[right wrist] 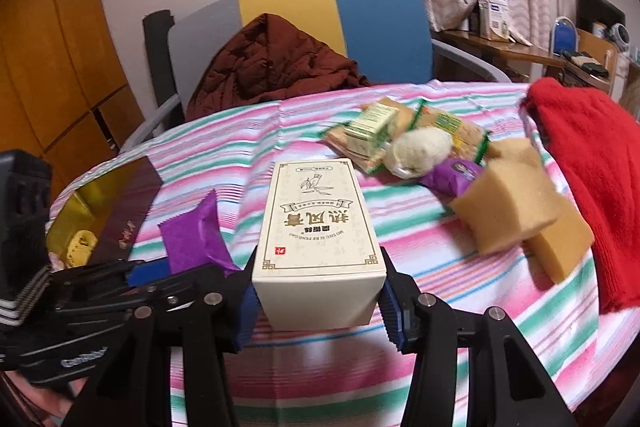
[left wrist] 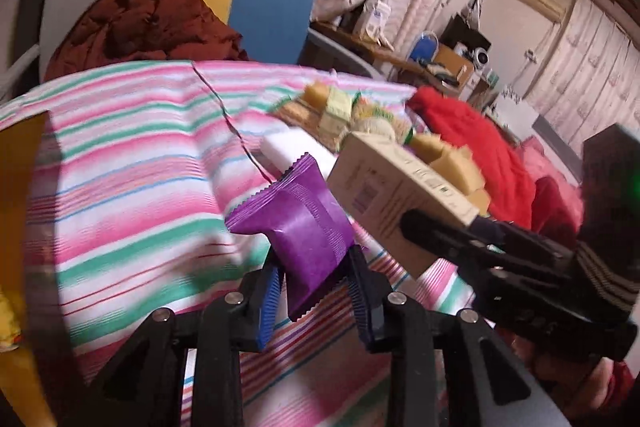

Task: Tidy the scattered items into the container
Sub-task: 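Carry the packet and box into the gold tray and open both grippers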

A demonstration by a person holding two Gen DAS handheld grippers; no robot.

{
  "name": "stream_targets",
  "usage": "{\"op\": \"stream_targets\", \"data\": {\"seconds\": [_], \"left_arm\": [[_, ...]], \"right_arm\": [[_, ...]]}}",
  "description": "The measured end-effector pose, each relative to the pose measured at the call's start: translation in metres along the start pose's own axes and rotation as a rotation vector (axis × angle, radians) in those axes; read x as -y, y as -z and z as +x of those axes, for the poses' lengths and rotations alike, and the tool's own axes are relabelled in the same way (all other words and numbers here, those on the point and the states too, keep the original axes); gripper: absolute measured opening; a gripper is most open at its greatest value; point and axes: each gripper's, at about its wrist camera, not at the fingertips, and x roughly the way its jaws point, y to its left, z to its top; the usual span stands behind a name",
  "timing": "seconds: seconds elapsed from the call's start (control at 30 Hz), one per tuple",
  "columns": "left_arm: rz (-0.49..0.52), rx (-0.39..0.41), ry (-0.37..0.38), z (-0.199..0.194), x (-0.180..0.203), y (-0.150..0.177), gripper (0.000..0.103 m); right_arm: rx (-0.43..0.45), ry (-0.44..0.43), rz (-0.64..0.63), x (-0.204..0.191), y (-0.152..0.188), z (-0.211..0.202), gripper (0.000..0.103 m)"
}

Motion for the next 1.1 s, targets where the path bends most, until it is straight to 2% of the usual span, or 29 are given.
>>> {"op": "stream_targets", "data": {"seconds": [0.23,0.4,0.47,0.7,0.9,1.0,1.03,1.07,1.1], "left_arm": [[-0.083,0.108,-0.076,-0.068,-0.042,-0.008,0.031],[-0.169,0.165,-0.191,-0.113,-0.099,-0.003,0.031],[-0.237,0.179,-0.233,-0.129,-0.13,0.0,0.031],[-0.399,0.139,-0.342,-0.145,-0.213,0.01,0.031],[-0.485,0.096,-0.397,-0.137,-0.253,0.016,0.032],[-0.537,0.071,-0.414,-0.137,-0.262,0.025,0.032],[-0.54,0.067,-0.428,-0.137,-0.261,0.026,0.032],[-0.539,0.064,-0.443,-0.137,-0.261,0.028,0.033],[-0.537,0.058,-0.46,-0.136,-0.261,0.028,0.034]], "right_arm": [[0.019,-0.127,-0.073,-0.06,-0.02,0.002,0.051],[0.008,-0.243,-0.185,-0.13,-0.027,0.012,0.051],[0.0,-0.281,-0.233,-0.159,-0.029,0.019,0.051],[-0.046,-0.333,-0.364,-0.24,-0.032,0.06,0.051],[-0.089,-0.313,-0.419,-0.272,-0.032,0.096,0.053],[-0.085,-0.314,-0.397,-0.271,-0.039,0.102,0.072],[-0.062,-0.306,-0.371,-0.266,-0.041,0.097,0.085],[-0.031,-0.304,-0.341,-0.259,-0.043,0.09,0.093],[-0.005,-0.312,-0.31,-0.254,-0.044,0.084,0.095]]}}
